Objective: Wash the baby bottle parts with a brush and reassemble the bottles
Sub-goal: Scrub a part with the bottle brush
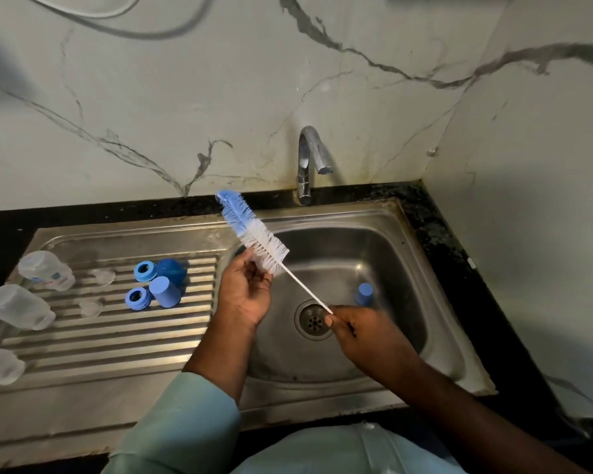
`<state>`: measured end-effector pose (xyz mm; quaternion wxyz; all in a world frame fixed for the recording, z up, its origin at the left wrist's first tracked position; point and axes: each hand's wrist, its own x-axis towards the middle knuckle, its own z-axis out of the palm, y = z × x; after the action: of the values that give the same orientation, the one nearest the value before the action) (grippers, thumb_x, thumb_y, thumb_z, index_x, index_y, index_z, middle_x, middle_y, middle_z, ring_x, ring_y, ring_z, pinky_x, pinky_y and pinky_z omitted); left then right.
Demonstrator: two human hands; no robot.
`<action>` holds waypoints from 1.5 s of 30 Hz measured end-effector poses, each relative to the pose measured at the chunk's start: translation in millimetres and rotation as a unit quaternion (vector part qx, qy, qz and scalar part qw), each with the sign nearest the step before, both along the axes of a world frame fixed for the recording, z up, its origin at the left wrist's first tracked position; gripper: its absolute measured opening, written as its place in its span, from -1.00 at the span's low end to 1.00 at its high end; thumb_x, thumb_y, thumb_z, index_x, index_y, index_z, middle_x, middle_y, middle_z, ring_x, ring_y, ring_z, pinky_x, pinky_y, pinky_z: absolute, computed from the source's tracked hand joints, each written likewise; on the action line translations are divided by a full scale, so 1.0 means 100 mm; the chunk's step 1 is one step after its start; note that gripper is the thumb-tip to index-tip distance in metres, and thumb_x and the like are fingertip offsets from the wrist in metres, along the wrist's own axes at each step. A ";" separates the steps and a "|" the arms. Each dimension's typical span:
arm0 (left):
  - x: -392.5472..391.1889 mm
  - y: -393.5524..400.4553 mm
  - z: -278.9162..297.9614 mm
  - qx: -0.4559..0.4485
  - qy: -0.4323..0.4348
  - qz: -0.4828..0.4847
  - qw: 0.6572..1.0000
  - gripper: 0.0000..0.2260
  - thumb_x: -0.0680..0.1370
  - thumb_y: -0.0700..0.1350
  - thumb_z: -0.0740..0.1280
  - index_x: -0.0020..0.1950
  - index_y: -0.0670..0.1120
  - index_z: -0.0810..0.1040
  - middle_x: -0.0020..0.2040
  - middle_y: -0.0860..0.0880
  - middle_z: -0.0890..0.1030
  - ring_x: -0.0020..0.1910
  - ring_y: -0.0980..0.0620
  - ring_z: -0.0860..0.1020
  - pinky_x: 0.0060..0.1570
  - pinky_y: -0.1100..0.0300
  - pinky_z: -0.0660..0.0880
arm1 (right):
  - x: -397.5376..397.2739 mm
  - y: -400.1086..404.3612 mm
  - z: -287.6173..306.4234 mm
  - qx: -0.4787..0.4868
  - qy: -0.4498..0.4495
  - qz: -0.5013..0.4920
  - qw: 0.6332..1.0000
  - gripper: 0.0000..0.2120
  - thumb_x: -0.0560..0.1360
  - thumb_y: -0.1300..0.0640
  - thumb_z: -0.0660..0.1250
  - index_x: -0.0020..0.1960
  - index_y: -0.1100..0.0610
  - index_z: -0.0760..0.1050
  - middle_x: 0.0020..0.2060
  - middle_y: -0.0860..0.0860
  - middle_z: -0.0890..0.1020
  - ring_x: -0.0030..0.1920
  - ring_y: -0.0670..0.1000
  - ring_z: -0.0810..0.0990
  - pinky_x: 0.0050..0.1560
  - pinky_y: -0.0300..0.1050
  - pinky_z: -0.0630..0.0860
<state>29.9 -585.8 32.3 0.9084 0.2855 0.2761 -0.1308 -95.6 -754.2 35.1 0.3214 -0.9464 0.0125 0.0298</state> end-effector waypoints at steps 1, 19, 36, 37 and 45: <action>0.00 0.01 0.01 -0.012 -0.004 0.007 1.000 -0.89 0.57 -0.21 0.33 0.06 -0.17 0.59 -0.13 -0.11 0.69 -0.08 0.03 0.61 0.04 0.22 0.56 | 0.01 -0.01 0.02 -0.001 -0.005 -0.007 1.000 -0.76 0.57 -0.05 0.17 -0.14 0.05 0.50 -0.47 -0.12 0.40 -0.34 -0.08 0.47 -0.23 -0.09 0.46; 0.05 -0.13 0.05 0.110 -0.010 0.045 0.993 -0.55 0.55 -0.37 0.30 0.36 0.02 0.45 0.13 -0.11 0.65 0.08 -0.02 0.61 -0.10 0.18 0.49 | -0.05 0.03 0.07 0.213 0.064 -0.061 0.973 -0.60 0.57 0.10 0.27 -0.41 0.13 0.31 -0.62 -0.11 0.29 -0.57 -0.15 0.25 -0.47 -0.25 0.21; 0.06 -0.14 -0.07 0.226 -0.010 0.039 0.973 -0.25 0.43 -0.54 0.33 0.48 0.05 0.29 0.16 -0.16 0.60 0.04 -0.05 0.63 0.11 -0.01 0.58 | 0.02 -0.03 -0.05 -0.143 0.013 -0.002 0.990 -0.74 0.61 -0.13 0.04 0.16 -0.10 0.42 -0.08 -0.03 0.63 -0.02 0.08 0.60 -0.12 -0.10 0.45; 0.13 -0.05 -0.09 0.196 0.016 0.040 0.980 -0.28 0.46 -0.53 0.30 0.48 0.06 0.29 0.20 -0.18 0.60 0.04 -0.08 0.63 0.08 0.01 0.58 | -0.08 -0.08 -0.07 -0.165 0.019 0.008 0.986 -0.73 0.61 -0.13 0.03 0.17 -0.09 0.43 -0.06 -0.03 0.63 0.01 0.07 0.59 -0.14 -0.11 0.41; 0.17 -0.08 -0.05 0.145 0.024 -0.098 0.984 -0.61 0.55 -0.50 0.09 -0.01 -0.06 0.55 -0.22 -0.08 0.66 -0.18 0.02 0.56 -0.19 0.20 0.50 | 0.00 -0.20 -0.10 -0.194 -0.042 0.023 0.980 -0.70 0.62 -0.12 0.01 0.26 -0.15 0.40 -0.13 0.00 0.65 -0.11 0.09 0.64 -0.20 -0.10 0.47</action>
<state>46.4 -593.3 27.4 0.8332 0.4366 0.2847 -0.1848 -95.2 -774.3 24.7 0.1316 -0.9911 -0.0171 -0.0056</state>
